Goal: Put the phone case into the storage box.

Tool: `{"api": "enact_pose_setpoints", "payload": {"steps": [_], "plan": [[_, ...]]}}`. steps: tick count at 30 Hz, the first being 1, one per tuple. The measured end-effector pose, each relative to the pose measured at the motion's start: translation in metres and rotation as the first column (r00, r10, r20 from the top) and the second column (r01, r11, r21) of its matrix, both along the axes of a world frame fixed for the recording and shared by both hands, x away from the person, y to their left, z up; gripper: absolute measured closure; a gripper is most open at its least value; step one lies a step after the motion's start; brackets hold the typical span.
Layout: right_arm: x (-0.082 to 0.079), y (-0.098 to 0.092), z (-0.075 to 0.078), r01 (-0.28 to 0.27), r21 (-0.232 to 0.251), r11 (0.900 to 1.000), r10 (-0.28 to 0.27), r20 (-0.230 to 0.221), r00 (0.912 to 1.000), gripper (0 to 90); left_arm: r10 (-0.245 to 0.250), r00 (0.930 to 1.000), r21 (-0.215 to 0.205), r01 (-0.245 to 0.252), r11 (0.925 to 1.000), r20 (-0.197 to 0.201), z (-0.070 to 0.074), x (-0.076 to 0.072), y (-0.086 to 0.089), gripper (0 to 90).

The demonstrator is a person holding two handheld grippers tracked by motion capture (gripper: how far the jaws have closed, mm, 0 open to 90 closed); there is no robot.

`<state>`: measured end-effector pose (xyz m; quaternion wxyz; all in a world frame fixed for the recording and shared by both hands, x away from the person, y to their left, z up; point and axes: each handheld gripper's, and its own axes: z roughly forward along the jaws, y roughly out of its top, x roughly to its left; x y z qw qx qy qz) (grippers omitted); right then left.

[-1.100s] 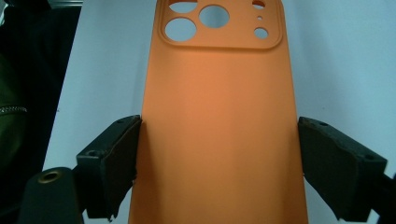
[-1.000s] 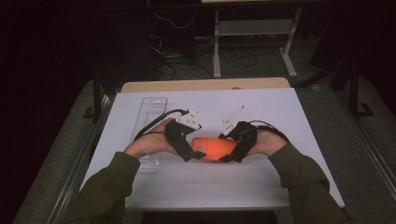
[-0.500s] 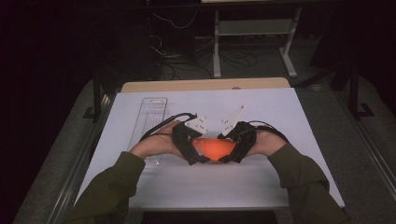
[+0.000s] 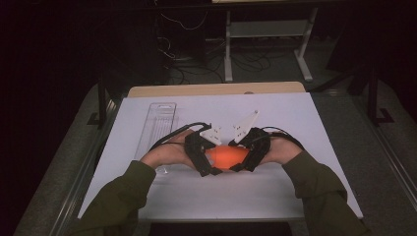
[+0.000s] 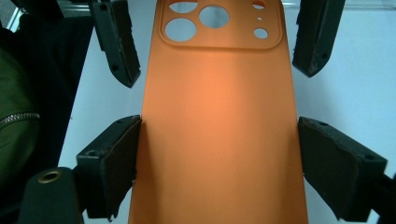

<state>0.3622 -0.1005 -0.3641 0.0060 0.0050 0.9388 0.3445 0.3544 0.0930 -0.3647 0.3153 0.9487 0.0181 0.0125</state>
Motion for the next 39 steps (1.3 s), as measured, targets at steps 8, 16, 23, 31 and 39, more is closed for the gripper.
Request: {"api": "enact_pose_setpoints", "payload": {"steps": [8,16,23,31,39], "plan": [[-0.0005,-0.0001,0.0019,-0.002,0.002,1.0,0.002,0.005,1.0,15.2,-0.003,1.0,0.001,0.003,1.0,-0.003,-0.0004,0.0004,0.0008,2.6],[-0.002,0.0038,0.0017,-0.012,0.0,1.0,0.012,0.015,0.9998,15.2,-0.006,0.9999,-0.002,0.006,1.0,-0.015,0.0004,0.0004,0.0022,6.0],[-0.0025,0.0034,0.0026,-0.009,-0.002,1.0,0.009,0.018,0.9998,15.2,-0.017,0.9998,0.033,0.017,0.9993,-0.011,-0.0017,0.0008,0.0025,9.5],[-0.0024,0.0036,0.0029,-0.013,0.003,1.0,0.013,0.022,0.9997,15.2,-0.009,0.9998,0.013,0.009,0.9999,-0.02,-0.0023,0.0015,0.0037,12.7],[-0.0024,0.0041,0.0021,-0.012,0.001,1.0,0.012,0.017,0.9998,15.0,-0.012,0.9995,0.01,0.013,0.9999,-0.03,-0.0031,0.0019,0.0042,13.8]]}}
